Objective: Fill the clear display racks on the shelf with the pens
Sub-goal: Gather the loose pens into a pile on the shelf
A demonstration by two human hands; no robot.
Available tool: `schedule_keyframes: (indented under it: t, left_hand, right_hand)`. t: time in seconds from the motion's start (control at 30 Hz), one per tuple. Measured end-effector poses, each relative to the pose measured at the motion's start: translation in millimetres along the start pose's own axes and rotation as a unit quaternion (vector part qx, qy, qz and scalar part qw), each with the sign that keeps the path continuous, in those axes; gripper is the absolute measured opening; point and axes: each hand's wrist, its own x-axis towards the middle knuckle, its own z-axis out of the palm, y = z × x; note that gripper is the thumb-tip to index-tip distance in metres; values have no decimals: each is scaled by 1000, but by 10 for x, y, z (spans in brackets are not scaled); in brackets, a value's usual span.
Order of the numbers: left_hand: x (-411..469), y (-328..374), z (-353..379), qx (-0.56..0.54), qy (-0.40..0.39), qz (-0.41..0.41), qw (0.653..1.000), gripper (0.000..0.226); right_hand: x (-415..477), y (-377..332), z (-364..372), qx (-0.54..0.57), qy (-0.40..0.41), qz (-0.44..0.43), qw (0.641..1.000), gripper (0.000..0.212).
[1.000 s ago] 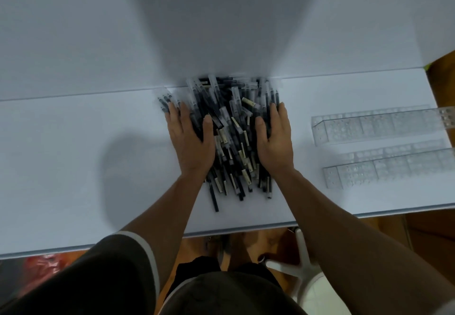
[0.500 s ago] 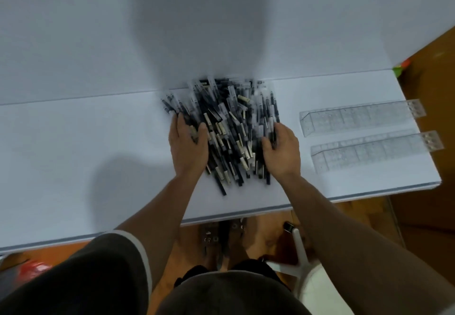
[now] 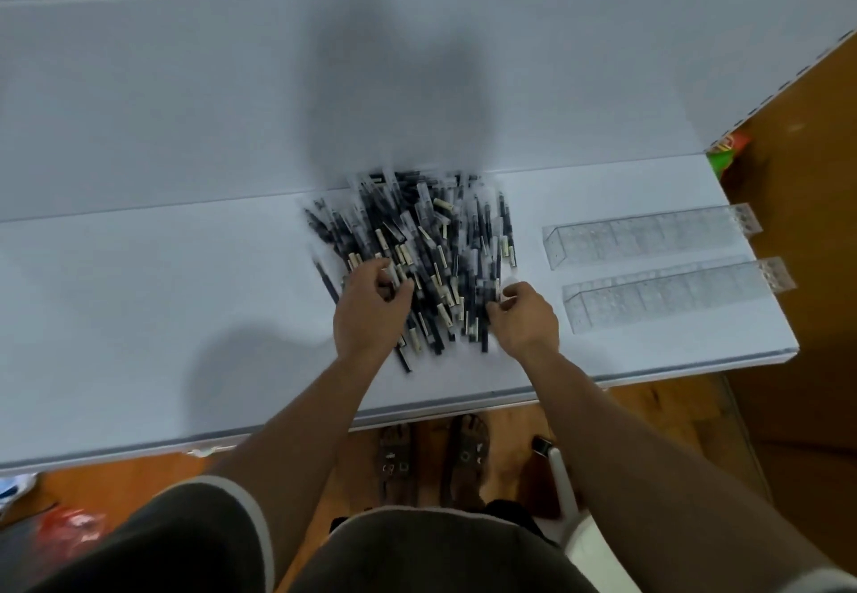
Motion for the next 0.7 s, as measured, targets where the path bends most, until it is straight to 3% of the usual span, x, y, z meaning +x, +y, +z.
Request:
schedule_keyframes:
  t: [0.13, 0.33, 0.57, 0.7]
  left_hand:
    - [67, 263, 163, 28, 8, 3, 1000, 43]
    - [458, 509, 181, 38, 41, -31, 998, 29]
    - [754, 639, 134, 208, -51, -47, 976, 49]
    - [796, 696, 168, 173, -75, -93, 978, 66]
  right_hand:
    - [103, 106, 27, -29, -12, -9, 999, 20]
    - [236, 119, 4, 0, 3, -42, 999, 33]
    - [387, 41, -54, -61, -39, -49, 996, 21]
    - [384, 36, -104, -64, -64, -53, 994, 18]
